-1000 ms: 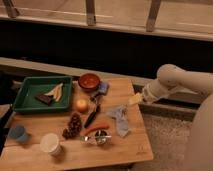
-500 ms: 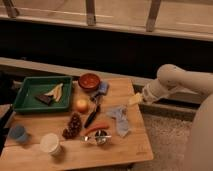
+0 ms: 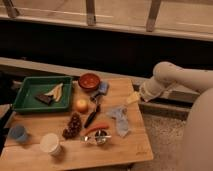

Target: Place pepper in paper cup

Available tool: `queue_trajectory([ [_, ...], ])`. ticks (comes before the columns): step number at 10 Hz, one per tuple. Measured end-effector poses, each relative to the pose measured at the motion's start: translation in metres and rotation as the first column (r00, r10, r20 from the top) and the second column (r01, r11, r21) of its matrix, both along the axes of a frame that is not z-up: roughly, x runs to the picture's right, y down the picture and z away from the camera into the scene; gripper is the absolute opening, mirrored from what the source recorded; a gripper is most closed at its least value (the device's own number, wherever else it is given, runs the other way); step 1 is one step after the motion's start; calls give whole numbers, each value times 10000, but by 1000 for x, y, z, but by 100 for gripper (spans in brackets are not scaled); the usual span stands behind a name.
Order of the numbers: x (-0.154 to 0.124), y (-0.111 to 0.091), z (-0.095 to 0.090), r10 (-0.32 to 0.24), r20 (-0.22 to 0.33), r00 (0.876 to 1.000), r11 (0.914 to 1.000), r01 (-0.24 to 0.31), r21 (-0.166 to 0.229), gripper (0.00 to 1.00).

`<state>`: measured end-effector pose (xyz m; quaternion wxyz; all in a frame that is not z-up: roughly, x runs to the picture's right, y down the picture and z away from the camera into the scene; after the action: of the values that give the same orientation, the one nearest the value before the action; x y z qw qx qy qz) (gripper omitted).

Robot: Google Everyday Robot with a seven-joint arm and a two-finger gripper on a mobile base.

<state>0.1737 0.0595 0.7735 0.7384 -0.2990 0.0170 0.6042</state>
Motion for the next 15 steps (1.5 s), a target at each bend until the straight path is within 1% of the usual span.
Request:
queue_trajectory([
  [2, -41, -9, 10, -768, 415, 9962, 9970, 767, 30, 75],
  [3, -74, -10, 18, -1361, 699, 9882, 9907, 1363, 25, 75],
  [4, -96, -7, 22, -1807, 915, 9793, 9834, 1814, 9, 75],
  [5, -120, 2, 24, -2310, 1183, 9657, 9725, 2329, -25, 75],
  [6, -142, 15, 23, -2838, 1491, 9472, 9576, 2880, -69, 75],
  [7, -159, 29, 20, -3359, 1808, 9244, 9396, 3424, -51, 75],
  [8, -172, 41, 14, -3857, 2161, 8970, 9195, 3930, 100, 75],
  [9, -175, 46, 13, -4027, 2258, 8870, 9118, 4103, 143, 75],
  [11, -175, 45, 13, -4012, 2250, 8879, 9127, 4082, 166, 75],
  [13, -175, 46, 13, -4030, 2248, 8871, 9118, 4105, 148, 75],
  [15, -185, 59, 22, -4090, 2283, 8835, 9064, 4223, -106, 75],
])
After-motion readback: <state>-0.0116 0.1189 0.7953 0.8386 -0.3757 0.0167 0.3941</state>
